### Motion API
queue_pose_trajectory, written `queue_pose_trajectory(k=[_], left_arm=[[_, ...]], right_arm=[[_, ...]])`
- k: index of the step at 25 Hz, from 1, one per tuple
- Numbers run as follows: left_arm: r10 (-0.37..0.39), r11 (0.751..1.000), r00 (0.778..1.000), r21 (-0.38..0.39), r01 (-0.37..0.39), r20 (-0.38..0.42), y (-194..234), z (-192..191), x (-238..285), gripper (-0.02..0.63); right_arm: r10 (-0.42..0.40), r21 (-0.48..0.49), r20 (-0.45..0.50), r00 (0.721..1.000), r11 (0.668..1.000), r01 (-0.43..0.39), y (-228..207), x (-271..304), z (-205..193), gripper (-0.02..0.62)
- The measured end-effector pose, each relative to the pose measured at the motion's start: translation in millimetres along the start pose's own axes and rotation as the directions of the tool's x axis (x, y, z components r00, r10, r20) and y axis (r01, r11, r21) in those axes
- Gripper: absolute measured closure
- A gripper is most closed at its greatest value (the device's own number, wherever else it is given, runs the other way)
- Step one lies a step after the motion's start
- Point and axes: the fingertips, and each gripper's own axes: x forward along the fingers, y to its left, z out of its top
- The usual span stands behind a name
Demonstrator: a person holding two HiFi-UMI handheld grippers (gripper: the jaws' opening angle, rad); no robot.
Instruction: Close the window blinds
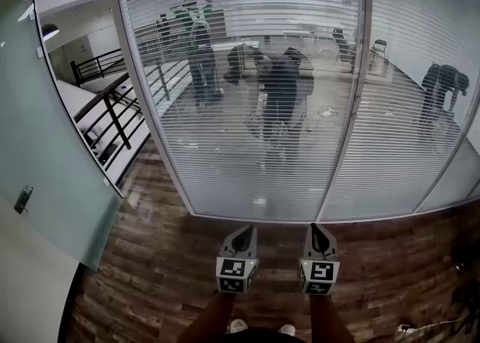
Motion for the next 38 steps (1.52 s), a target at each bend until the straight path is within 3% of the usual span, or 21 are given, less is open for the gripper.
queue_pose_trajectory(k=[13,38], left_arm=[[-0.004,1.0,1.0,0.011,0.004,0.008,-16.1,5.6,10.8,0.614],[0.024,1.0,1.0,0.01,-0.024,0.015,-88.0,16.2,45.3,0.614]], right_arm=[[0.004,-0.006,0.002,1.0,1.0,-0.004,-17.2,3.0,-1.2,0.594],[0.032,0.027,0.013,0.999,0.999,-0.033,-91.0,-12.2,-9.5,0.594]])
